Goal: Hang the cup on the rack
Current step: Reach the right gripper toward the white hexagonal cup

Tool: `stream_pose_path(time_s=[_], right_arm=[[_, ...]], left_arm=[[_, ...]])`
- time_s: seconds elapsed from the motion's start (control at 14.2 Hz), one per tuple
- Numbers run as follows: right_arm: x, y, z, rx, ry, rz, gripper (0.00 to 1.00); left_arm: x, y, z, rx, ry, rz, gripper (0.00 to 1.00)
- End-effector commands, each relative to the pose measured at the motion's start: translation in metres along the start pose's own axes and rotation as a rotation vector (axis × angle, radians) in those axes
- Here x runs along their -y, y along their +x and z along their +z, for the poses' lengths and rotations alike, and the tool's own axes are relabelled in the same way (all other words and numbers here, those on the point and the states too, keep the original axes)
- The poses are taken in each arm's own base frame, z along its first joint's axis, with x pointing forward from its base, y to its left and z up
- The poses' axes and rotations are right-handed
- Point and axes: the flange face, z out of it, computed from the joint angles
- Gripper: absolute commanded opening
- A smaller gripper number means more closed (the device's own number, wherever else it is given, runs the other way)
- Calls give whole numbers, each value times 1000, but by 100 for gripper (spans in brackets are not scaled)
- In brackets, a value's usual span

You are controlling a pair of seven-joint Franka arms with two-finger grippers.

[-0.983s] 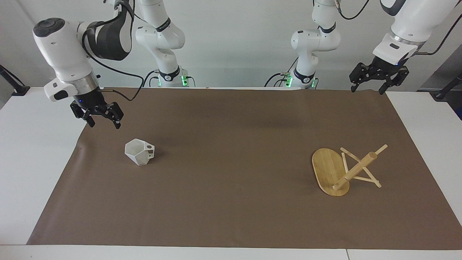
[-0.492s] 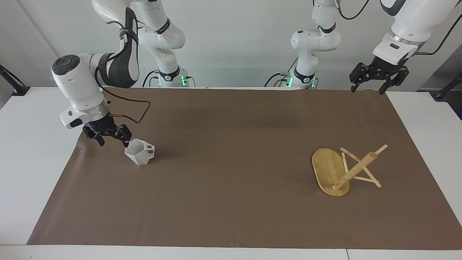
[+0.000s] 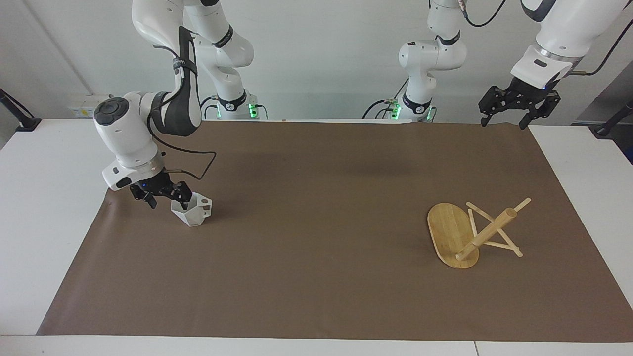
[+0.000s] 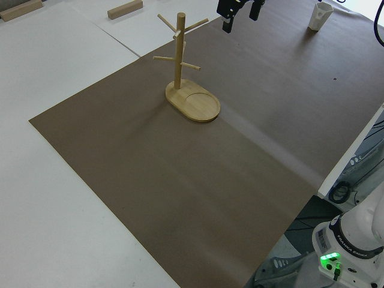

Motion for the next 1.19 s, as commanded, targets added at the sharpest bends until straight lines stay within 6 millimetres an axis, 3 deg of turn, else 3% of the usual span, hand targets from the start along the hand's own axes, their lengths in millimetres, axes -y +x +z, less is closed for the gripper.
stream_pose_path(time_s=[0.0,0.42,0.84,1.12], right_arm=[[-2,-9,6,1,-2,-5,100],[-19,-20,14,25,-2,48,100],[-19,-28,17,42,-2,99,82],[-18,-29,18,50,-2,94,56]], left_arm=[[0,-10,-1,8,5,1,100],[1,-10,-1,8,5,1,100],[1,-10,-1,8,5,0,100],[1,-10,-1,8,5,0,100]])
